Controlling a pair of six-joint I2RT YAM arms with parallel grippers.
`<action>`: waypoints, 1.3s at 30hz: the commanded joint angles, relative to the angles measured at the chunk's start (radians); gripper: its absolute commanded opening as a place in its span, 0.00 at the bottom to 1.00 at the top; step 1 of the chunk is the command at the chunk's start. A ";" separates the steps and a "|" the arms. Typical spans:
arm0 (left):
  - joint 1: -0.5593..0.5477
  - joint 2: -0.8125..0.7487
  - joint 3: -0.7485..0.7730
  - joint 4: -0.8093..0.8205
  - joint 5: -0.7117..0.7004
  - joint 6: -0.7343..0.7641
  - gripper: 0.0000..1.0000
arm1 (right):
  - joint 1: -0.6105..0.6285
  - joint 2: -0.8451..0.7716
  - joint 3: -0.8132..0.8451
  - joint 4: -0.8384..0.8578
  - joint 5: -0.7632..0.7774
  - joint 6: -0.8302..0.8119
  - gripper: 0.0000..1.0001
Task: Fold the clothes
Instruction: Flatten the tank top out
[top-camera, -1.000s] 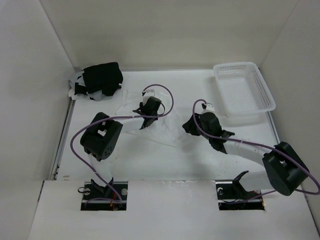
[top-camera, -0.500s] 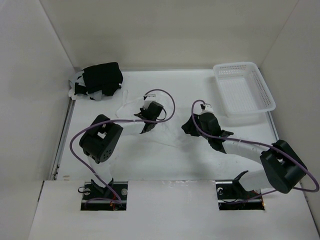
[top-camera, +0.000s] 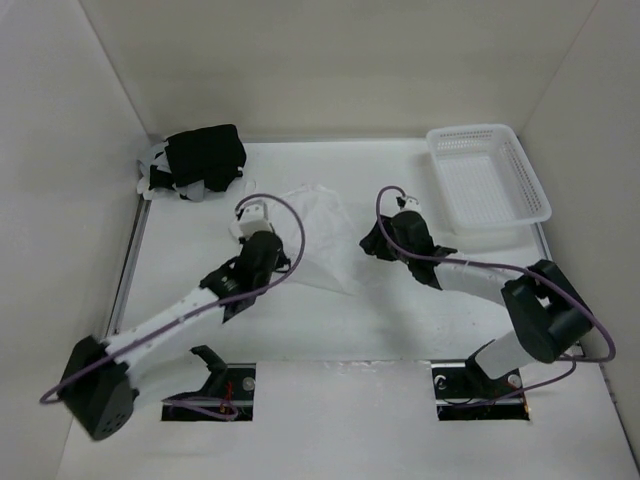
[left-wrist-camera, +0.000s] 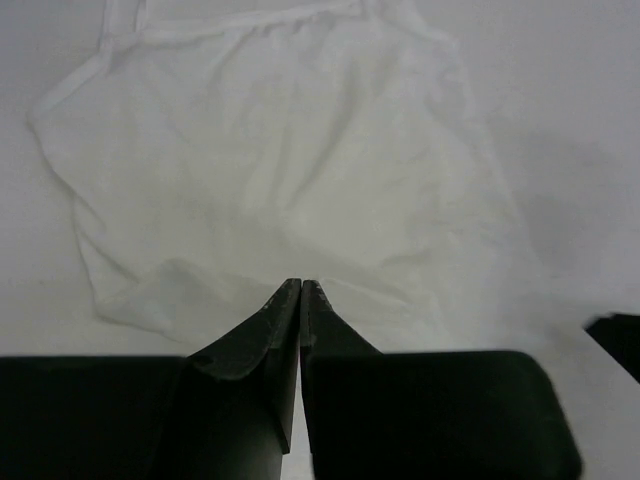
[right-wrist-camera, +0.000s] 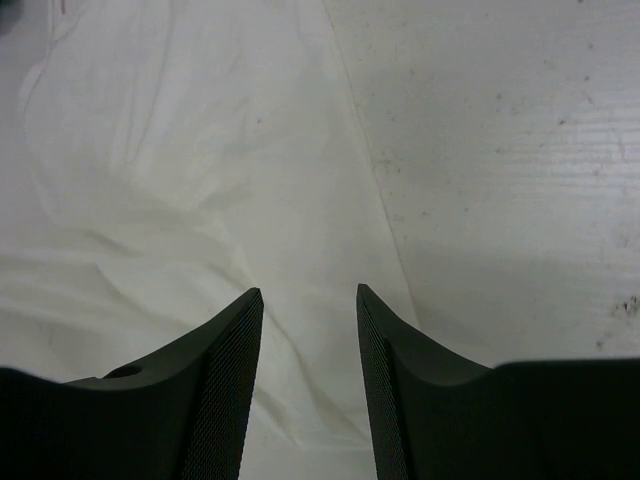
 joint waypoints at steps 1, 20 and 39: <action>-0.056 -0.244 -0.178 -0.169 0.019 -0.197 0.04 | -0.058 0.090 0.146 0.008 0.004 0.006 0.48; -0.208 -0.472 -0.279 -0.386 -0.113 -0.465 0.48 | -0.091 0.692 0.919 -0.441 -0.112 -0.150 0.45; 0.003 -0.085 -0.314 -0.032 0.073 -0.433 0.24 | -0.145 0.730 0.985 -0.533 -0.290 -0.170 0.52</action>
